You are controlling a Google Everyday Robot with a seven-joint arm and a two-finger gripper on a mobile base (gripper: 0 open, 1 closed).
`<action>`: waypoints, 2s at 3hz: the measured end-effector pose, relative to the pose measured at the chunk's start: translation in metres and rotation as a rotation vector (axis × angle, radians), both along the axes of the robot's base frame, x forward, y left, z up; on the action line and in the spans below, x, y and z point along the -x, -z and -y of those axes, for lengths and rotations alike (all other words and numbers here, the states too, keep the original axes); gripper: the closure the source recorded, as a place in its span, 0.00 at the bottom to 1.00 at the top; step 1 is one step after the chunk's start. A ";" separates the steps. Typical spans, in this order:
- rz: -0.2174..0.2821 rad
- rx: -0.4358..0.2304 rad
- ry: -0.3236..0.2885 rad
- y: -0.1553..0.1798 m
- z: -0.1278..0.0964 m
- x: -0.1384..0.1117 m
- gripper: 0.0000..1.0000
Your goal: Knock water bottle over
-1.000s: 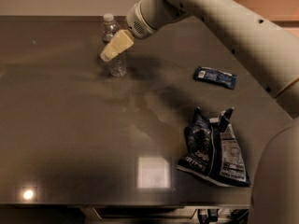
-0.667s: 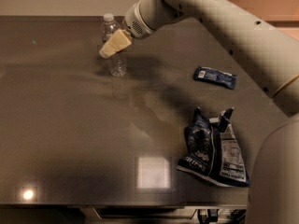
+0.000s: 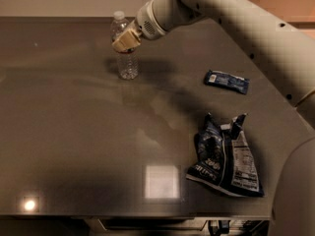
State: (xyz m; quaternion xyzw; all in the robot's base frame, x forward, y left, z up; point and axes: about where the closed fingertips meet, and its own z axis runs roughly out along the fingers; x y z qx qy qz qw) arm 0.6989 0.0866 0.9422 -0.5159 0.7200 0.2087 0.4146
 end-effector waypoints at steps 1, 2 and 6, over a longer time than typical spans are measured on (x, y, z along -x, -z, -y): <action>0.008 0.039 -0.008 -0.018 0.020 0.015 0.88; 0.010 0.159 -0.032 -0.036 0.038 0.028 1.00; -0.093 0.853 -0.330 0.030 0.062 0.077 0.84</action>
Offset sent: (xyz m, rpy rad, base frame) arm -0.0586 -0.0762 0.0472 -0.4050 0.0509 0.1091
